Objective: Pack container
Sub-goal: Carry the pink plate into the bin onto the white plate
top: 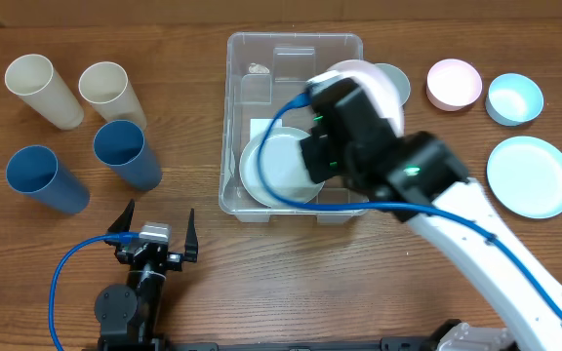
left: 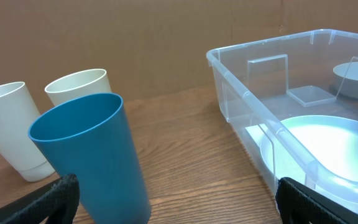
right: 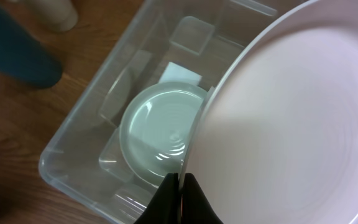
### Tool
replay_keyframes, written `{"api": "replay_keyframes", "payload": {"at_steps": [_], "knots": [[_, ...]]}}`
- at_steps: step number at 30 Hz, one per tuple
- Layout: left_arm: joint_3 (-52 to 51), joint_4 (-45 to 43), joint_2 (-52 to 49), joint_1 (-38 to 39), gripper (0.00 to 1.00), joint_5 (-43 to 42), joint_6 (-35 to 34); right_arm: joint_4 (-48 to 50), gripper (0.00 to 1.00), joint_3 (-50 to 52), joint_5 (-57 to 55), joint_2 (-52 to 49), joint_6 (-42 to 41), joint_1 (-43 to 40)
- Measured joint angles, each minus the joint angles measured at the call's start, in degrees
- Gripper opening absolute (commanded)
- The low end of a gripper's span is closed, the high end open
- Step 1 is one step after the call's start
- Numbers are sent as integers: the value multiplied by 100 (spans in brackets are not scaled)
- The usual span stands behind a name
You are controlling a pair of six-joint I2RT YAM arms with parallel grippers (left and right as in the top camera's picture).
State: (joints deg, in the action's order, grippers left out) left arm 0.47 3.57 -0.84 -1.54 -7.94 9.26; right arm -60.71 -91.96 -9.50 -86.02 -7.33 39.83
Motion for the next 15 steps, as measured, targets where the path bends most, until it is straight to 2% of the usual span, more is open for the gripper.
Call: {"api": "replay_keyframes", "payload": {"at_steps": [6, 15], "knots": [[0, 0, 0, 0, 100, -2, 0, 380, 4, 0, -94, -756, 203, 483], [0, 0, 0, 0, 100, -2, 0, 588, 4, 0, 168, -1886, 271, 527]]}}
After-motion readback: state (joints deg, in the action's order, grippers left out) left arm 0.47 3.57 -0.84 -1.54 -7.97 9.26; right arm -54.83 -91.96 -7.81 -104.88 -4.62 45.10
